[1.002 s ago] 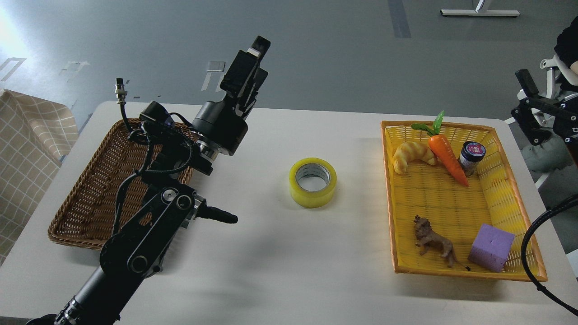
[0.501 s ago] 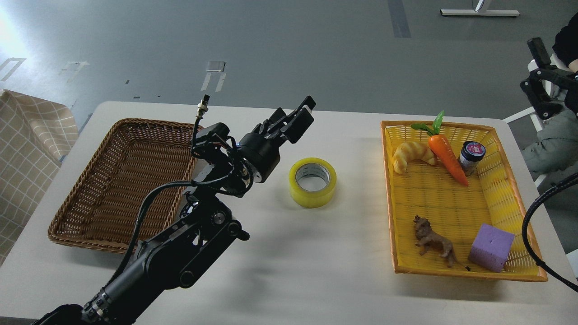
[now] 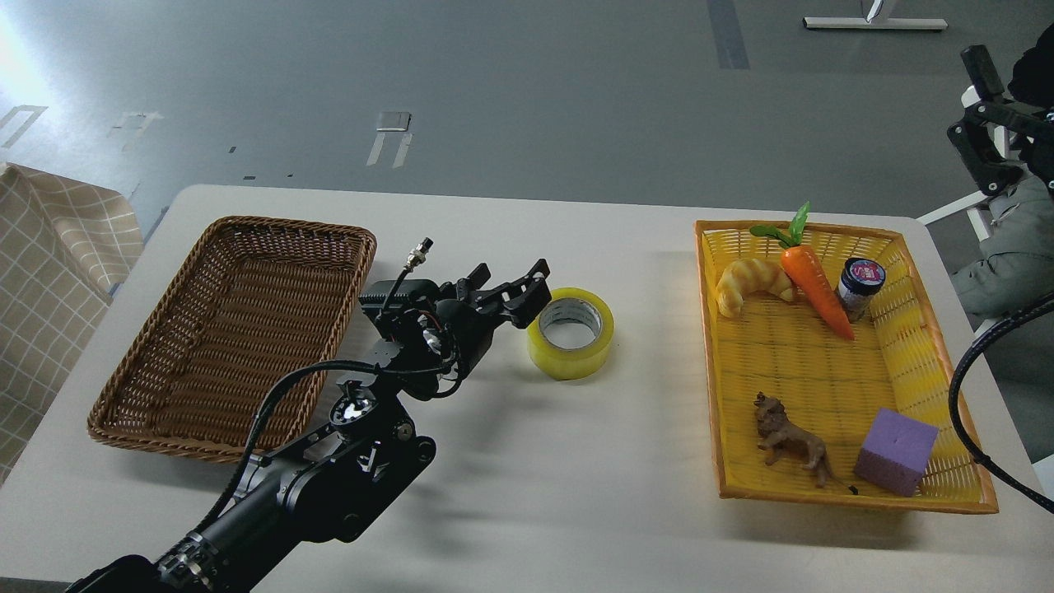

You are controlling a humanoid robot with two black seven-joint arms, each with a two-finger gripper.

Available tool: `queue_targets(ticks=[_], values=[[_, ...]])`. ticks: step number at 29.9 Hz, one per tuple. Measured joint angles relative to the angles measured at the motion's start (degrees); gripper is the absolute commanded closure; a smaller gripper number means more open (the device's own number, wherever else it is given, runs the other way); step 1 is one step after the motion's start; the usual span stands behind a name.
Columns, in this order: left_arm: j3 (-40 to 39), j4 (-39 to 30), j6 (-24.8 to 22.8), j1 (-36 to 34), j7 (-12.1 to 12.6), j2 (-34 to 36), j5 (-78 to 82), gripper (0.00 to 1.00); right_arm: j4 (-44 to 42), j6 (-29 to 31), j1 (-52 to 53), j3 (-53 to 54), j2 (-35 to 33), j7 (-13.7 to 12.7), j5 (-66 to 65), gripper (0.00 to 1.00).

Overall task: Place and transfer tape with both arms
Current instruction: 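Reach the left gripper to the tape roll and hook its hole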

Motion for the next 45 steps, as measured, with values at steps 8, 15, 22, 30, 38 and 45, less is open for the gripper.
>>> queue_targets(ticks=[8,15,22,30,38,45], values=[[-0.59,0.99,0.06,-1.57,-0.06,0.0,0.01,0.02,0.06,0.0,0.01,-0.05,0.05,0.0,-0.07,0.0],[2.55,1.97,-0.35,-4.89,1.26,-0.01,0.01,0.02,0.09,0.0,0.87,-0.05,-0.29,0.0,-0.16,0.0],[12.21,4.51,-0.49,-9.22,7.61,0.47,0.01,0.02,0.1,0.0,1.87,-0.05,-0.45,-0.17,-0.18,0.0],[15.82,6.81,-1.51,-13.32,10.43,0.77,0.01,0.02,-0.04,0.02,2.24,-0.05,-0.63,-0.3,-0.25,0.0],[15.82,5.33,-3.58,-13.92,11.04,0.19,0.01,0.02,-2.61,0.02,2.89,-0.05,-0.72,-0.35,-0.26,0.0],[17.55,5.04,-4.41,-13.42,11.24,0.52,0.01,0.02,-3.32,0.02,2.98,-0.05,-0.73,-0.35,-0.26,0.0]])
